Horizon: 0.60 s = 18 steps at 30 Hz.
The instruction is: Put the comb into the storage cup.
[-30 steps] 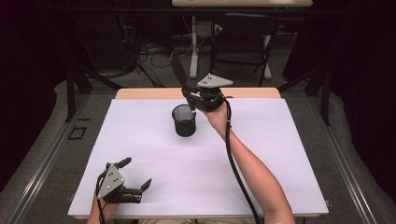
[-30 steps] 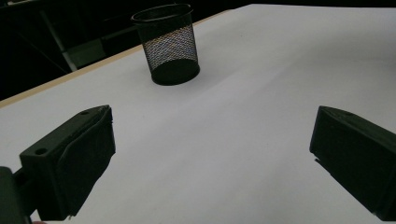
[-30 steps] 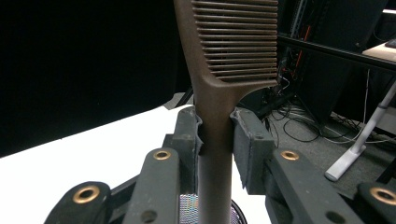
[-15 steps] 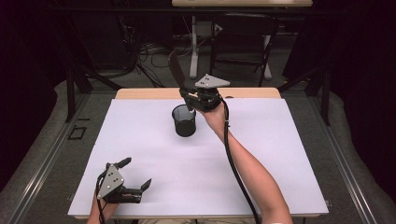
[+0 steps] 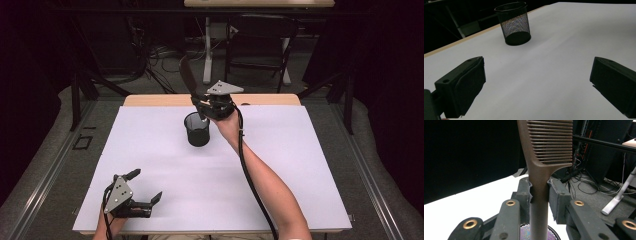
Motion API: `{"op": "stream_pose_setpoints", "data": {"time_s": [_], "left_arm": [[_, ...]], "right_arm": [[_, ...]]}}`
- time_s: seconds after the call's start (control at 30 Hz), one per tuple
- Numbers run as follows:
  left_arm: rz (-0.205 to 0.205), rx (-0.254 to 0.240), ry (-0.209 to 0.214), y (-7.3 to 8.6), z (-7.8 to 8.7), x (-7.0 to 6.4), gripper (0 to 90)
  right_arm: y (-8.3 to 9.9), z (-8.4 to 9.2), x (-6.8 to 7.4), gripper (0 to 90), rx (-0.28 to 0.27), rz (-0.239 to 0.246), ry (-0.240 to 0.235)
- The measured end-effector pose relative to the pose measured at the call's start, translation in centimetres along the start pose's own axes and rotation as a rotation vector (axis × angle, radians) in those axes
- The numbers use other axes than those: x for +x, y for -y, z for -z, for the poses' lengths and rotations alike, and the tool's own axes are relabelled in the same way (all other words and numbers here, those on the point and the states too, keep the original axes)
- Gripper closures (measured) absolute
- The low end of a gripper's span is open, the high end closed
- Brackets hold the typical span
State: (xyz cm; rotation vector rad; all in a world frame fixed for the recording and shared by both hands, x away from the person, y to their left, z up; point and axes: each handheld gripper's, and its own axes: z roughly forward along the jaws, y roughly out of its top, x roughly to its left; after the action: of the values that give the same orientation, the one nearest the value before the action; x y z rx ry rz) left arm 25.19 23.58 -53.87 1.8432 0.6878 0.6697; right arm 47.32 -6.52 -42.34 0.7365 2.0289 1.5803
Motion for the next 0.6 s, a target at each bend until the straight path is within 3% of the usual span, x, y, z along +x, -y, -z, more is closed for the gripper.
{"op": "stream_pose_setpoints", "data": {"time_s": [0.6], "left_arm": [[0.001,0.0,0.001,0.0,0.0,0.0,0.2]], "right_arm": [[0.8,-1.2,0.2,72.3,0.033,0.004,-0.006]]}}
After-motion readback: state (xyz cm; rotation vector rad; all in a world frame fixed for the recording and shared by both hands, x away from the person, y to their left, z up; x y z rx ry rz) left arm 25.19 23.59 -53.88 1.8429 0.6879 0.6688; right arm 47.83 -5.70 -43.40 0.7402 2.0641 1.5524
